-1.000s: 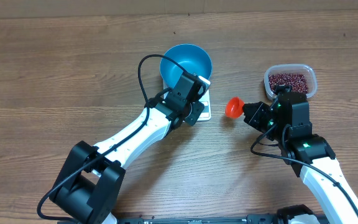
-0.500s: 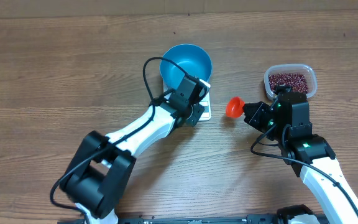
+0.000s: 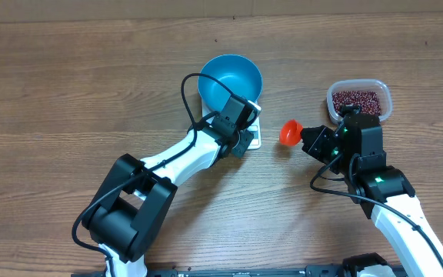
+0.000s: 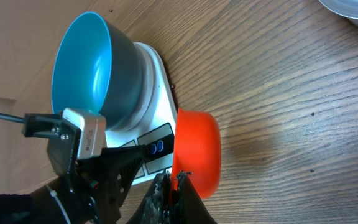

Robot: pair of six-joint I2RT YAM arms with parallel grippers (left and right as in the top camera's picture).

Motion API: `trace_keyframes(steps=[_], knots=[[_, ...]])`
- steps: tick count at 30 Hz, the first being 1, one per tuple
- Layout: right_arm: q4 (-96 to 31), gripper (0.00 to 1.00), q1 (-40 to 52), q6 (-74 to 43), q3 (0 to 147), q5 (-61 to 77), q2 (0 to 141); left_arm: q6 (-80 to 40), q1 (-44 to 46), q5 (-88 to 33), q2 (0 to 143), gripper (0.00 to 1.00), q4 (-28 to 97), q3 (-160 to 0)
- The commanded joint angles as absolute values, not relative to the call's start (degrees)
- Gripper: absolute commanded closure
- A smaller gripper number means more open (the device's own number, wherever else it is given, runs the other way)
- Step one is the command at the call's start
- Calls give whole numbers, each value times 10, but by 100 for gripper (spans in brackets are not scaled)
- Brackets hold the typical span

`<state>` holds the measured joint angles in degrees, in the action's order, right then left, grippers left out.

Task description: Scoop item into bowl and weigh 150g on scale

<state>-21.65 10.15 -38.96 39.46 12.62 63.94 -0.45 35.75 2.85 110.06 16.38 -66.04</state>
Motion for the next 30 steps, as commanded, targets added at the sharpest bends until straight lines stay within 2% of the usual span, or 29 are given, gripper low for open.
trace_keyframes(steps=[1, 11, 25, 26, 27, 30], knots=[[-212, 96, 100, -385, 406, 120, 638, -4, 360, 32, 1117, 96, 163, -658], [-212, 96, 100, -385, 406, 120, 638, -4, 360, 32, 1107, 96, 176, -658], [-212, 96, 100, -385, 406, 116, 638, -4, 360, 15, 925, 96, 329, -658], [-212, 96, 100, -385, 406, 116, 638, -4, 360, 15, 906, 76, 348, -658], [-213, 96, 100, -385, 406, 116, 638, -4, 360, 15, 893, 1, 363, -658], [-215, 96, 100, -385, 406, 116, 638, -2, 359, 15, 852, 0, 410, -658]])
